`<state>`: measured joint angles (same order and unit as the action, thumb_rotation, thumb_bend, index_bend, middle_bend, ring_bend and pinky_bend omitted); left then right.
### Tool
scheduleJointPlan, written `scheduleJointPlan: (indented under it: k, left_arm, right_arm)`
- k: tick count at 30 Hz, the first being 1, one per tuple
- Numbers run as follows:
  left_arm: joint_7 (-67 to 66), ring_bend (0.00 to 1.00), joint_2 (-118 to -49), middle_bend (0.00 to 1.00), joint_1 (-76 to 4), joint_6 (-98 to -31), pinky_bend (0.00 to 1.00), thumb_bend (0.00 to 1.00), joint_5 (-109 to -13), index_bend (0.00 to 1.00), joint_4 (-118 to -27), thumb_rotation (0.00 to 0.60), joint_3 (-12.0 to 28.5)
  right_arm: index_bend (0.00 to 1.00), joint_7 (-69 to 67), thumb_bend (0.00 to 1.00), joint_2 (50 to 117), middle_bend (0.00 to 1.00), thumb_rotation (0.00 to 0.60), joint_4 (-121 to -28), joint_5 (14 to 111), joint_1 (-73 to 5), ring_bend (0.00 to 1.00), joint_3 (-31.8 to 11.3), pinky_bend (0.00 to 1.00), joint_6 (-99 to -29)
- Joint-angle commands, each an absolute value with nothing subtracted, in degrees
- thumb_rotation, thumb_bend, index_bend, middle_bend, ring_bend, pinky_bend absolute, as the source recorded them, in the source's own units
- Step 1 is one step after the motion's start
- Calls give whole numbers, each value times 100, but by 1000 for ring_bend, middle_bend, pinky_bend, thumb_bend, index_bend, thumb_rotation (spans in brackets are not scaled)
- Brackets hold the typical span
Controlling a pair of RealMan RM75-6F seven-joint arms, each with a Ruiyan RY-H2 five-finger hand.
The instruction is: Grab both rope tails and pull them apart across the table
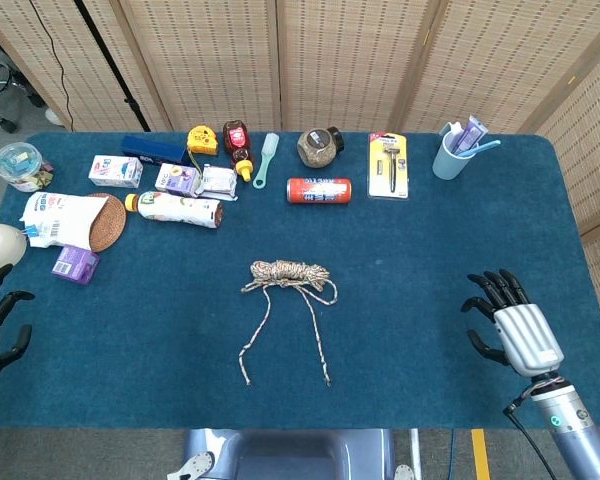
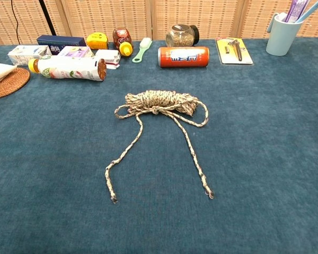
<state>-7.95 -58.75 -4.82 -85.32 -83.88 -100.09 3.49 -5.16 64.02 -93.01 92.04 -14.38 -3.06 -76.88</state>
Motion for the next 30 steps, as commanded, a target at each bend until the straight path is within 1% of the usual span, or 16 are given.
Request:
scheduleJointPlan:
  k: [1,8,17,21,30]
  left_arm:
    - [-819,29,-5857,81,-497,-8514,0,405,-8381,339,-10013,600,354]
    - [-841,29,-5825,81,-558,-8453,0,404,-8354,339,-10060,600,388]
    - [-844,29,-5766,81,-636,-8390,0,405,-8298,339,-10118,600,450]
    - [-852,29,-5687,81,-670,-8360,0,405,-8245,339,-10164,600,490]
    - [-872,29,-5518,81,-733,-8305,0,405,-8153,339,-10293,600,554]
  right_arm:
    - [413,-589,388,6430,175,600,-9290,9234,-1507,108,-318,0,-7632]
    - [433,-746,388,6497,175,600,-9255,9429,-1838,108,-338,0,-7340]
    - [436,-1127,389,6624,175,600,-9188,9749,-2457,108,-378,0,-6815]
    - [438,-1369,389,6845,175,600,-9059,9916,-2874,108,-394,0,-6456]
    - [447,-1658,389,7306,175,600,-8677,10045,-3403,96,-398,0,-6169]
